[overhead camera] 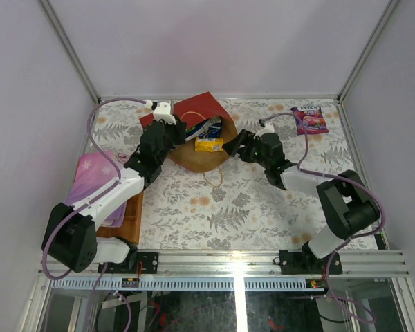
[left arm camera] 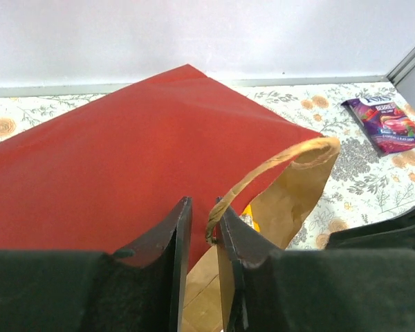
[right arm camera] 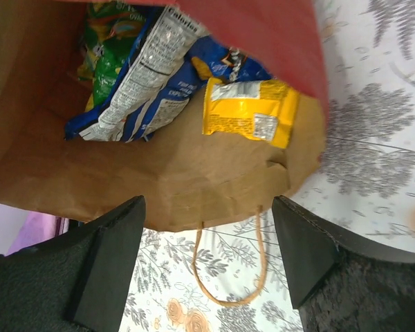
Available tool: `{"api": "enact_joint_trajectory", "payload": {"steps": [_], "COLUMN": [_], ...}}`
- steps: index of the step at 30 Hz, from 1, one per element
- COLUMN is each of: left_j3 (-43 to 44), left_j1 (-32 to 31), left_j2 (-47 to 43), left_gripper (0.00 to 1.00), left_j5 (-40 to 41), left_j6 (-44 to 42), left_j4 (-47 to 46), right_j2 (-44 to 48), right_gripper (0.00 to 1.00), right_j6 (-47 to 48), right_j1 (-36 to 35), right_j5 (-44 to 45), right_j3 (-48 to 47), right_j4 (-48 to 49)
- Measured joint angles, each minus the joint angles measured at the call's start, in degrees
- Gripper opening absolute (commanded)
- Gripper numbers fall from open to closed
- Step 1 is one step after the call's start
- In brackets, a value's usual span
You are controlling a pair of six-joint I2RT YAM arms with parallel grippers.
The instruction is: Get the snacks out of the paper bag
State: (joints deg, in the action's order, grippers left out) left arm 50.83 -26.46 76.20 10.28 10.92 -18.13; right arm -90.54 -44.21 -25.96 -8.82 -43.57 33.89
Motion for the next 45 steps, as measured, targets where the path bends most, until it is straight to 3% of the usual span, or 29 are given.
{"api": "enact_joint_trajectory", "payload": {"steps": [10,20,45], "left_j3": [-0.5,-0.5,-0.5], "left_j1": [0.0,0.0,0.0], "left_j2": [-1.4,-1.4,-0.3], "left_gripper": [0.21,0.22,0.22], "left_j5": [-0.9,-2.6,-6.9], "left_j6": [0.0,0.0,0.0], "left_j4": [-1.7,-1.7,-1.7], "right_j2": [-13.3,-22.6,-25.6], "right_gripper": [0.84,0.86,0.88], "right_j6": [-7.8,-15.6,-12.8], "right_j1": [-7.0,-8.2,-8.2], "right_j5": [3.8,11.3,18.2], "right_j3": [-7.5,-14.6,-20.0], "right_j4": [4.9,4.2,-4.1]}}
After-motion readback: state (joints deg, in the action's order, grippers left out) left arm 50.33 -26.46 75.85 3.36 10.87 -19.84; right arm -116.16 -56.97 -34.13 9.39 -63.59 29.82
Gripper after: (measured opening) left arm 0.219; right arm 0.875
